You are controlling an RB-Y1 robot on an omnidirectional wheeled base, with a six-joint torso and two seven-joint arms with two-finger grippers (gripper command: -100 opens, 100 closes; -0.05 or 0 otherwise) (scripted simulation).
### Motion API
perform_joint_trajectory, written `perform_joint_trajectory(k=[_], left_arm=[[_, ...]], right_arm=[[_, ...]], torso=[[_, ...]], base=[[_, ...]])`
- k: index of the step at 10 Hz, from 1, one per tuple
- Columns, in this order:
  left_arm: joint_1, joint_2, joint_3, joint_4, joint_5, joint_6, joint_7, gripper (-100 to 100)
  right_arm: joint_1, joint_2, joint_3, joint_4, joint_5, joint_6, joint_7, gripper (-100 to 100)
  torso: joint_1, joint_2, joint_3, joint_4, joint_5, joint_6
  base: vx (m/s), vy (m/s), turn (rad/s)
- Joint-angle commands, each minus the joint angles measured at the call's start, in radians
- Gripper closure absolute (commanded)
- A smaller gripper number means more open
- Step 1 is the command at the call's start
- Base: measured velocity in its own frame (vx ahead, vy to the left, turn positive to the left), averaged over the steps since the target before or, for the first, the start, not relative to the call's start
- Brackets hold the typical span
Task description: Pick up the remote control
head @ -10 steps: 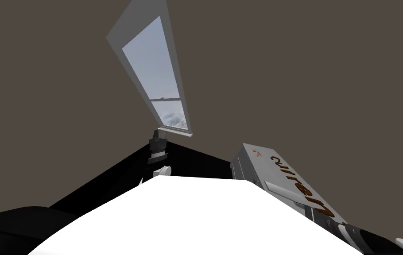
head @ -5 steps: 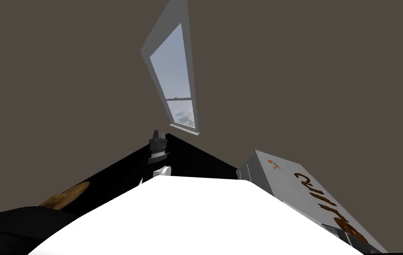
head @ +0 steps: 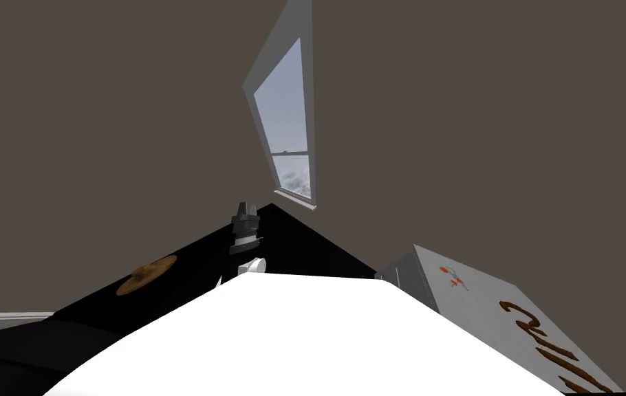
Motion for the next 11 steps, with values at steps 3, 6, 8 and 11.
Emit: perform_joint_trajectory(k=[3, 6, 8, 11], left_arm=[[0.000, 0.000, 0.000, 0.000, 0.000, 0.000, 0.000, 0], [0.000, 0.000, 0.000, 0.000, 0.000, 0.000, 0.000, 0], [0.000, 0.000, 0.000, 0.000, 0.000, 0.000, 0.000, 0], [0.000, 0.000, 0.000, 0.000, 0.000, 0.000, 0.000, 0]], right_arm=[[-0.012, 0.026, 0.017, 0.040, 0.012, -0.013, 0.019, 0], [-0.089, 0.077, 0.041, 0.113, 0.046, -0.020, 0.021, -100], [-0.122, 0.098, 0.051, 0.145, 0.061, -0.023, 0.022, -100], [-0.114, 0.094, 0.050, 0.140, 0.057, -0.025, 0.023, 100]], torso=[[0.000, 0.000, 0.000, 0.000, 0.000, 0.001], [0.001, 0.002, 0.001, 0.000, 0.000, 0.001], [0.001, 0.003, 0.002, 0.001, 0.000, 0.001], [0.001, 0.001, 0.001, 0.001, 0.000, 0.001]], base=[[0.006, -0.013, 0.116], [-0.021, -0.003, -0.008], [-0.025, -0.002, -0.006], [-0.002, -0.001, -0.001]])
